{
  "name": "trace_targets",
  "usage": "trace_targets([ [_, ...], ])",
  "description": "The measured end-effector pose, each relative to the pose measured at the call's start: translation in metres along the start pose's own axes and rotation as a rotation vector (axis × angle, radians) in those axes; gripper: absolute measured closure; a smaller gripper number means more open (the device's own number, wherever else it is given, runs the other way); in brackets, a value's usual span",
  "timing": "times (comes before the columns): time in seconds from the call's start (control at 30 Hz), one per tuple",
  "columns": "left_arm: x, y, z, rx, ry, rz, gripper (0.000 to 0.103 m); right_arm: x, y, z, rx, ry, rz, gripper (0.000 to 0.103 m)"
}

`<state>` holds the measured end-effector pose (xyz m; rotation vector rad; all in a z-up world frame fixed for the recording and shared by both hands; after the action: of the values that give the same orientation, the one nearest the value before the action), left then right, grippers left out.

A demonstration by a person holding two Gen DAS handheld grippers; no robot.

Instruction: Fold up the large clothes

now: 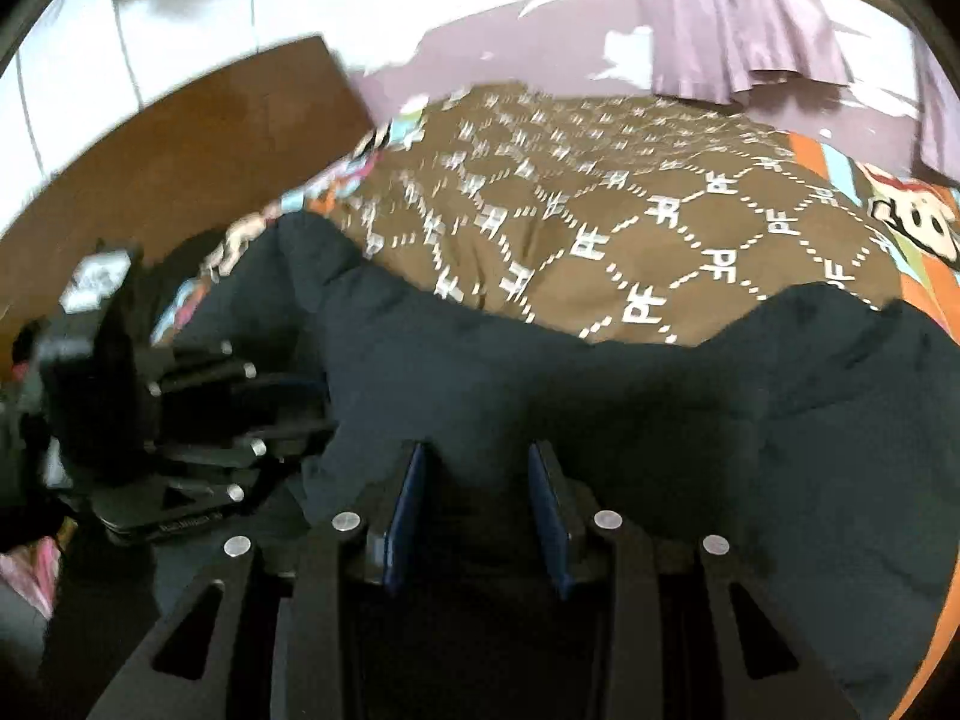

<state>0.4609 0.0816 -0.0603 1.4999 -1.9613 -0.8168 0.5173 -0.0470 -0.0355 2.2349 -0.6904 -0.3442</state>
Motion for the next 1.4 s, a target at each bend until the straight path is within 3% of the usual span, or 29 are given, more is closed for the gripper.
trace_targets([
  [0.07, -0.002, 0.002, 0.000, -0.003, 0.013, 0.018, 0.077, -0.008, -0.012, 0.001, -0.049, 0.043, 0.037, 0.067],
  [0.2, 0.000, 0.004, 0.000, -0.005, 0.016, 0.028, 0.077, -0.008, -0.016, 0.013, -0.054, 0.034, 0.041, 0.067],
  [0.4, 0.005, -0.001, 0.000, -0.022, 0.002, 0.008, 0.077, -0.017, -0.031, 0.018, -0.102, 0.103, 0.116, 0.067],
  [0.63, 0.011, 0.005, 0.002, 0.013, -0.024, -0.040, 0.076, -0.016, -0.018, 0.022, -0.028, 0.091, 0.130, 0.065],
  [0.83, 0.000, 0.018, -0.012, -0.024, 0.092, -0.017, 0.058, -0.010, 0.015, 0.020, 0.065, 0.022, 0.177, 0.048],
  [0.9, -0.007, 0.027, -0.018, -0.027, 0.157, -0.019, 0.051, -0.011, 0.023, 0.017, 0.064, 0.010, 0.203, 0.047],
  [1.03, -0.023, 0.047, -0.027, -0.026, 0.313, -0.012, 0.047, -0.011, 0.039, 0.012, 0.074, -0.009, 0.244, 0.045],
  [1.23, -0.033, 0.094, -0.038, 0.036, 0.410, -0.026, 0.024, -0.017, 0.074, 0.004, 0.123, -0.076, 0.258, 0.026],
  [1.4, -0.027, 0.138, -0.043, 0.115, 0.427, -0.021, 0.004, -0.032, 0.102, -0.002, 0.142, -0.076, 0.270, 0.008],
])
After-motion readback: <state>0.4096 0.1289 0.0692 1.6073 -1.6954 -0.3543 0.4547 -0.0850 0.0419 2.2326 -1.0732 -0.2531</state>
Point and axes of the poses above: each gripper's, at about its wrist camera, not at the fingertips, and y roughly against the way its jaws point, x to its right, z to its underside, the point moved 1 cm from there along -y, roughly the way its jaws point, and after that the axes turned 13 degrees about y, right-handed, at the moved point
